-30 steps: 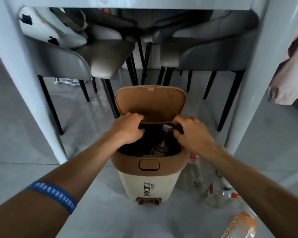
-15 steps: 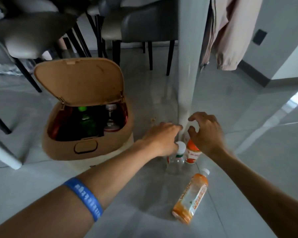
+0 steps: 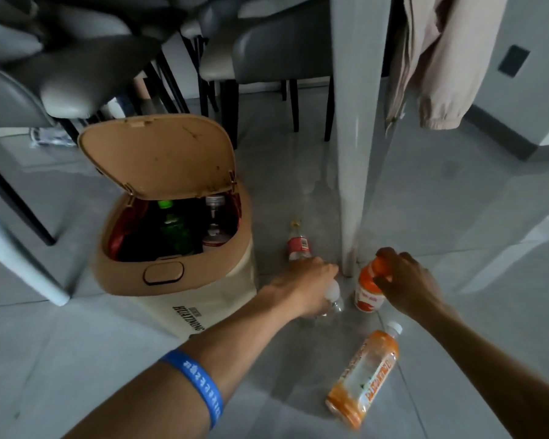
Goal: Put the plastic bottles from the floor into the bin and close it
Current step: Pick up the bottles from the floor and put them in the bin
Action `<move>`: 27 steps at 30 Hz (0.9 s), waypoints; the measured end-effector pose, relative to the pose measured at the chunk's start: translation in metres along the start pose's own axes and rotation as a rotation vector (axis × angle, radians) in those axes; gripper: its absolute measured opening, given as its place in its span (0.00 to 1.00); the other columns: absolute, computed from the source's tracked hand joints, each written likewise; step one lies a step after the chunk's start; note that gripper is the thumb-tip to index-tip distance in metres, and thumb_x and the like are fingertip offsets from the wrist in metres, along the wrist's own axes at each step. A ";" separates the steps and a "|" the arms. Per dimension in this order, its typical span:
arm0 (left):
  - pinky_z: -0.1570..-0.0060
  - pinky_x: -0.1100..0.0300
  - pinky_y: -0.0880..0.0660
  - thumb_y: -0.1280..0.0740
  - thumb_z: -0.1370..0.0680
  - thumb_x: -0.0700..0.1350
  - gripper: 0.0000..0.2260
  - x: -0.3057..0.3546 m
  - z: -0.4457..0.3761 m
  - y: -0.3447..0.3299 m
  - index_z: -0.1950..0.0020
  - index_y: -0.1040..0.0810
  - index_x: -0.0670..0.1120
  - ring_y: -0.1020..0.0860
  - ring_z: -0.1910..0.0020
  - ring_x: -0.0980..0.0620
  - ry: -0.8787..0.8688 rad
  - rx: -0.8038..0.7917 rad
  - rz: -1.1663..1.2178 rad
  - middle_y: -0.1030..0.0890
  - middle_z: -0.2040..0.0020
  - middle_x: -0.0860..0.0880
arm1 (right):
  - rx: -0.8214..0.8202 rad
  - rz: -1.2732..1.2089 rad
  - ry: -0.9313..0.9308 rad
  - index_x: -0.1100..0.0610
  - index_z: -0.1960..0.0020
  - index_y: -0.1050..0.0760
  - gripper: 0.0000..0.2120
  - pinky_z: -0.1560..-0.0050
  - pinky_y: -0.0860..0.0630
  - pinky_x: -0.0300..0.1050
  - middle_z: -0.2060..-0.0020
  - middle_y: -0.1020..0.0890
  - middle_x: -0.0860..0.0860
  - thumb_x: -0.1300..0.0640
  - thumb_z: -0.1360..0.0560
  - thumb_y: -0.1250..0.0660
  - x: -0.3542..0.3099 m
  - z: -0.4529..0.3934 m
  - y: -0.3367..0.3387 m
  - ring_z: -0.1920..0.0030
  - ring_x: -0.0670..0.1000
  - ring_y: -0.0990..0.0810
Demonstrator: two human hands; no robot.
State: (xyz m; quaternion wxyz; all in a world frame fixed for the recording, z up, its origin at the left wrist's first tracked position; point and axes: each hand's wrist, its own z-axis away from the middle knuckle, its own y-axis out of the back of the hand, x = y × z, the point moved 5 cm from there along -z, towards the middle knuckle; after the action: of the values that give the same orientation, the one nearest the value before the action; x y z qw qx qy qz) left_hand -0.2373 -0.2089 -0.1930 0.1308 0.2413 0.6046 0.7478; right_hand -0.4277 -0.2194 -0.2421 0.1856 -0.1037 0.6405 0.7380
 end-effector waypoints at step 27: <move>0.57 0.53 0.23 0.26 0.31 0.58 0.17 -0.261 0.144 0.162 0.48 0.18 0.50 0.20 0.55 0.48 0.577 0.135 -0.023 0.18 0.53 0.50 | 0.401 -0.075 0.544 0.50 0.39 0.31 0.20 0.53 0.27 0.50 0.48 0.22 0.52 0.40 0.26 0.35 -0.323 0.036 0.081 0.47 0.56 0.24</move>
State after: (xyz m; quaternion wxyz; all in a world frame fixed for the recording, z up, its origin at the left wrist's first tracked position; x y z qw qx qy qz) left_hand 0.0743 -0.2526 -0.0675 -0.0543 0.0198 0.6679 0.7420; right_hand -0.1636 -0.2384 -0.0362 0.0517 -0.2820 0.7947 0.5350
